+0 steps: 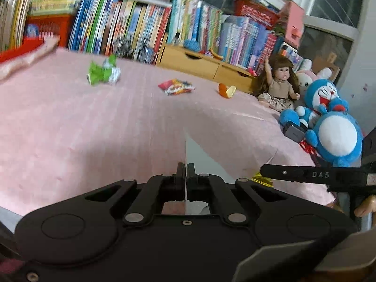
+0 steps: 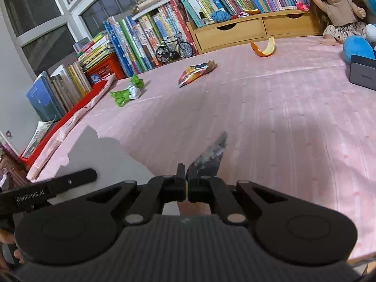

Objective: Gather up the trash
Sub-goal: 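Carry white sheet and silver foil into the bin and open both grippers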

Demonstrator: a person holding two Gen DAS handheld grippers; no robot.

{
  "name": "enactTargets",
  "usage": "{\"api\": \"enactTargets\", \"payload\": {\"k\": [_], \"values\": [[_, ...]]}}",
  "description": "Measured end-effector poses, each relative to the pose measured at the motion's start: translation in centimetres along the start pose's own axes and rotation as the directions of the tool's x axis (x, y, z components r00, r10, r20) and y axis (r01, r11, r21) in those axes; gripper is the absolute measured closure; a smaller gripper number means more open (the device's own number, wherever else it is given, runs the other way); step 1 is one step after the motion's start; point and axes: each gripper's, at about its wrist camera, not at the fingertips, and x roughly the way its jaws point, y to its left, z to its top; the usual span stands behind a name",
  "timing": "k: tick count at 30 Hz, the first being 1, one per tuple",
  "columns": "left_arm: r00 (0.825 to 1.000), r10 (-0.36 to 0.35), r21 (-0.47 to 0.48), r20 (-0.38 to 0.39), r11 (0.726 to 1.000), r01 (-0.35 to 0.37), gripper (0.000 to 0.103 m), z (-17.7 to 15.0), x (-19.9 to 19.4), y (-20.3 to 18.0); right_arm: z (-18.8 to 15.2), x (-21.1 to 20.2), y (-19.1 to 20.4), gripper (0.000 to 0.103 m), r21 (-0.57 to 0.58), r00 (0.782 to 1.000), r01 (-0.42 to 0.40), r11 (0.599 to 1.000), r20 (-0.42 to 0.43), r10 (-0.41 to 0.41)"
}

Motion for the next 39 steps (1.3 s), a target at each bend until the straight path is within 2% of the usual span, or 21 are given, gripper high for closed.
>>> {"api": "enactTargets", "payload": {"k": [6,10,12,13,14,15,16,17,18,20,25,27,30,31,32,34,35,38,39], "values": [[1.0,-0.007,0.086,-0.009,0.996,0.008,0.102,-0.9,-3.7,-0.8,-1.8,-1.9,1.1,0.099,-0.016,0.999,-0.036,0.999,-0.018,0.035],[1.0,-0.003,0.119,-0.031,0.993,0.007,0.102,-2.1,-5.0,-1.0,-2.8,-2.1,1.6,0.098,-0.06,1.0,-0.001,0.998,-0.03,-0.001],[0.999,-0.001,0.115,-0.038,0.993,0.005,0.102,-2.6,-5.2,-0.9,-3.0,-2.3,1.6,0.091,-0.053,1.0,0.015,0.998,-0.007,-0.015],[0.999,0.0,0.112,-0.039,0.994,0.005,0.102,-2.8,-5.3,-0.8,-3.1,-2.5,1.6,0.085,-0.049,1.0,0.026,0.998,0.011,-0.026],[0.999,0.001,0.111,-0.041,0.994,0.004,0.102,-2.9,-5.3,-0.8,-3.1,-2.7,1.7,0.063,-0.052,0.998,0.048,0.998,0.034,-0.046],[0.999,0.002,0.11,-0.042,0.994,0.003,0.102,-3.0,-5.4,-0.8,-3.1,-2.9,1.9,0.056,-0.063,0.997,0.062,0.996,0.055,-0.059],[0.999,0.003,0.112,-0.043,0.994,0.002,0.102,-3.1,-5.4,-0.8,-3.1,-2.9,2.0,0.043,-0.07,0.994,0.088,0.994,0.072,-0.083],[0.999,0.005,0.115,-0.045,0.993,0.0,0.102,-3.1,-5.3,-0.8,-3.1,-2.7,2.1,0.035,-0.081,0.989,0.126,0.989,0.088,-0.119],[0.999,0.008,0.12,-0.047,0.993,-0.002,0.102,-3.2,-5.3,-0.9,-3.1,-2.5,2.2,0.034,-0.093,0.985,0.151,0.984,0.096,-0.142],[0.999,0.004,0.13,-0.05,0.991,0.002,0.102,-3.4,-5.2,-1.1,-3.2,-1.6,2.1,0.025,-0.099,0.98,0.184,0.978,0.092,-0.175],[0.997,-0.017,0.143,-0.079,0.989,0.028,0.102,-4.3,-5.2,-1.6,-3.5,0.7,2.1,0.018,-0.108,0.972,0.229,0.967,0.083,-0.221],[0.995,-0.029,0.15,-0.1,0.988,0.044,0.102,-4.9,-5.3,-1.8,-3.6,1.3,2.2,0.018,-0.109,0.969,0.237,0.965,0.103,-0.226],[0.991,-0.046,0.164,-0.127,0.984,0.067,0.102,-5.8,-5.4,-2.0,-3.6,1.5,2.5,0.04,-0.11,0.969,0.233,0.966,0.112,-0.221],[0.99,-0.049,0.171,-0.133,0.983,0.071,0.102,-6.1,-5.5,-2.2,-3.7,1.6,2.5,0.054,-0.113,0.972,0.219,0.969,0.107,-0.208],[0.989,-0.048,0.18,-0.137,0.981,0.072,0.102,-6.3,-5.5,-2.3,-3.7,1.5,2.6,0.063,-0.116,0.973,0.217,0.969,0.106,-0.205],[0.989,-0.042,0.197,-0.145,0.978,0.071,0.102,-6.9,-5.3,-2.5,-3.8,1.4,2.8,0.068,-0.126,0.977,0.196,0.973,0.105,-0.183],[0.988,-0.041,0.198,-0.152,0.978,0.071,0.102,-7.1,-5.2,-2.5,-4.0,1.2,2.8,0.08,-0.128,0.979,0.186,0.974,0.106,-0.173],[0.984,-0.042,0.193,-0.171,0.978,0.075,0.102,-7.7,-4.7,-2.5,-4.1,0.5,2.8,0.096,-0.121,0.982,0.163,0.979,0.115,-0.149],[0.984,-0.04,0.197,-0.173,0.978,0.074,0.102,-7.7,-4.6,-2.5,-4.2,0.3,2.8,0.097,-0.116,0.985,0.147,0.982,0.112,-0.134]]}}
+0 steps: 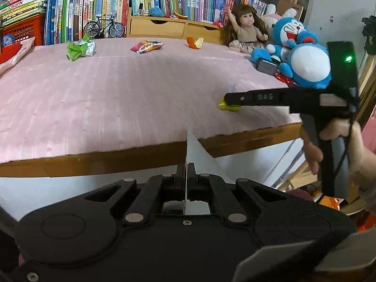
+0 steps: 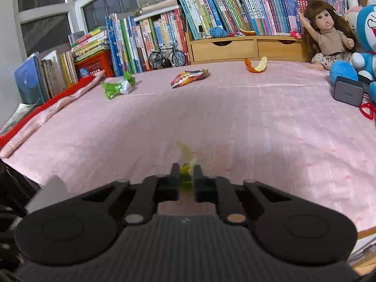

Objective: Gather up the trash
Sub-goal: 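Carry white sheet and silver foil into the bin and open both grippers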

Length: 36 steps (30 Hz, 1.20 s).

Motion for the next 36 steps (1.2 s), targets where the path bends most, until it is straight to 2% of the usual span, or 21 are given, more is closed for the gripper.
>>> {"api": "enactTargets", "payload": {"k": [8,17,27,36], "values": [[1.0,0.022,0.033,-0.011,0.999,-0.022,0.102,-0.7,0.3,-0.1,-0.9,-2.1,0.9,0.1,-0.058,0.999,-0.047,0.997,0.003,0.047],[0.999,0.031,0.04,-0.044,0.999,-0.029,0.102,-1.7,0.0,0.2,-2.1,-4.1,1.3,0.1,-0.055,0.996,-0.092,0.994,-0.012,0.092],[0.991,0.075,0.055,-0.11,0.996,-0.069,0.102,-3.5,1.1,0.6,-5.3,-6.0,2.1,0.1,-0.05,0.984,-0.15,0.987,-0.109,0.144],[0.972,0.117,0.067,-0.206,0.992,-0.105,0.101,-5.6,4.9,0.4,-9.5,-3.8,1.6,0.1,0.02,0.958,-0.136,0.99,-0.251,0.137]]}}
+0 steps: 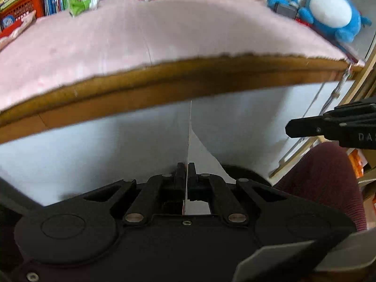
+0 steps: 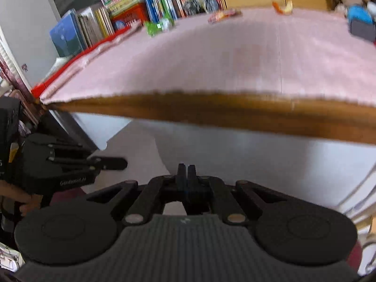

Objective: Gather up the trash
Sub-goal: 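Carry white sheet and silver foil into the bin and open both grippers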

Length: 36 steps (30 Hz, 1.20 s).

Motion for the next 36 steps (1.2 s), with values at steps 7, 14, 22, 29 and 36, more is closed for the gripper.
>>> {"api": "enactTargets", "payload": {"k": [7,14,22,29,36], "values": [[0.999,0.009,0.033,-0.05,0.999,-0.008,0.096,-0.4,1.9,-0.7,-0.8,1.1,-1.0,0.1,0.065,1.0,0.001,0.998,-0.029,0.001],[0.998,0.009,0.046,-0.06,0.999,-0.006,0.089,-0.3,2.4,-1.0,-0.6,1.7,-1.4,0.094,0.096,1.0,0.008,0.995,-0.031,-0.006],[0.999,0.038,0.067,-0.034,0.997,-0.035,0.058,0.1,1.8,-1.8,-0.6,1.5,-1.9,0.08,0.116,1.0,0.006,0.993,-0.011,-0.005],[0.999,0.036,0.058,-0.011,0.998,-0.035,0.054,0.9,0.9,-1.8,-0.2,0.8,-1.8,0.054,0.098,1.0,-0.006,0.995,0.01,0.005],[0.998,-0.024,0.011,0.051,1.0,0.023,0.053,2.7,-2.1,-0.6,1.2,-0.9,-1.5,0.035,0.049,0.995,-0.081,0.995,0.061,0.078]]}}
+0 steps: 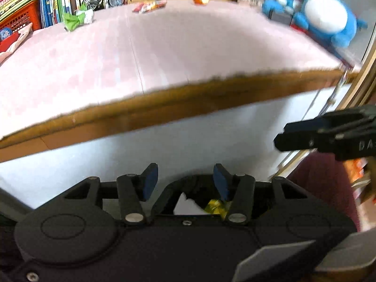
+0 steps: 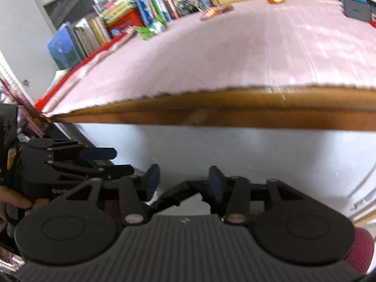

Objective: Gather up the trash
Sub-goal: 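Move both tools back over the bed toward the green wrapper and snack bag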

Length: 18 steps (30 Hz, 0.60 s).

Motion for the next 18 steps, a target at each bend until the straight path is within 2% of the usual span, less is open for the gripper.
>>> {"api": "enactTargets", "payload": {"k": [2,7,11,18], "values": [[0.999,-0.024,-0.019,0.031,1.0,0.024,0.053,1.0,-1.2,0.6,1.0,-0.9,0.1,0.028,-0.013,0.999,-0.013,1.0,0.034,0.014],[0.993,-0.027,-0.032,0.118,0.999,0.03,0.052,3.5,-4.0,2.1,3.9,-2.5,0.1,0.026,-0.023,0.992,-0.033,0.999,0.124,0.036],[0.986,-0.065,-0.087,0.154,0.993,0.079,0.052,6.3,-5.0,4.3,6.9,-3.4,0.3,0.026,-0.058,0.98,0.024,0.998,0.2,-0.012],[0.973,-0.038,-0.167,0.226,0.983,0.077,0.05,10.9,-5.3,8.0,12.8,-3.9,-0.2,0.023,-0.057,0.954,0.093,0.994,0.292,-0.072]]}}
